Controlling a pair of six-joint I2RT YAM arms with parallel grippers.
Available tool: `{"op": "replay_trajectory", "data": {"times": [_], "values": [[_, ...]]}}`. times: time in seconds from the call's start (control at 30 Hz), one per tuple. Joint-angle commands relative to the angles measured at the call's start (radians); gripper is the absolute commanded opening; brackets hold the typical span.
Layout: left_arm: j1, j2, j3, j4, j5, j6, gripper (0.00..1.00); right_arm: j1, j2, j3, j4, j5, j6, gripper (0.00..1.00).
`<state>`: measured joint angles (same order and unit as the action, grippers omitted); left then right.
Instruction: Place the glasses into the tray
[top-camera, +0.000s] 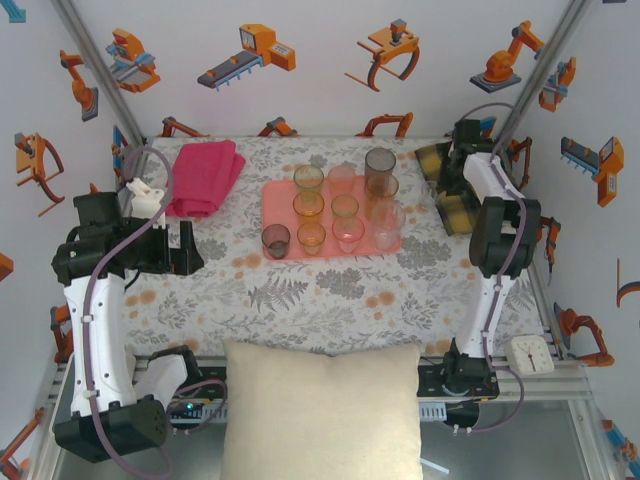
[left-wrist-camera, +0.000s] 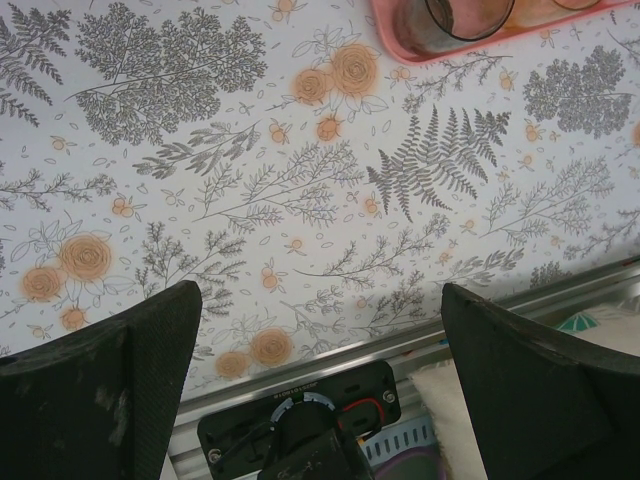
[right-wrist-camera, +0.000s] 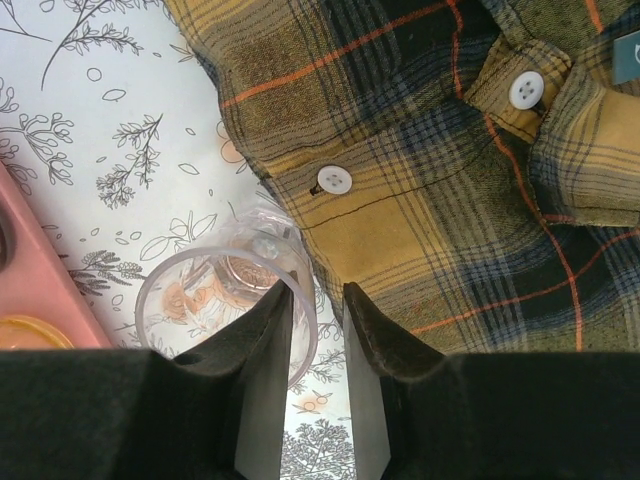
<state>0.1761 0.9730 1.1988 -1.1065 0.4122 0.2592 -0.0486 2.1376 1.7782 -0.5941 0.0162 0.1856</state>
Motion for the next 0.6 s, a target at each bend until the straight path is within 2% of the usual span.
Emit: {"op": "replay_trajectory", "data": {"times": [0.0, 0.57], "values": [[-0.006, 0.000, 0.030, 0.007, 0.001, 0.001, 0.97, 0.003, 0.023, 0.046, -0.005, 0.010, -0.011, 0.27], [-0.012, -0.020, 0.025, 0.004, -0.012, 0.002, 0.97, 0.004, 0.033, 0.073, -0.033, 0.012, -0.031, 0.10]]}}
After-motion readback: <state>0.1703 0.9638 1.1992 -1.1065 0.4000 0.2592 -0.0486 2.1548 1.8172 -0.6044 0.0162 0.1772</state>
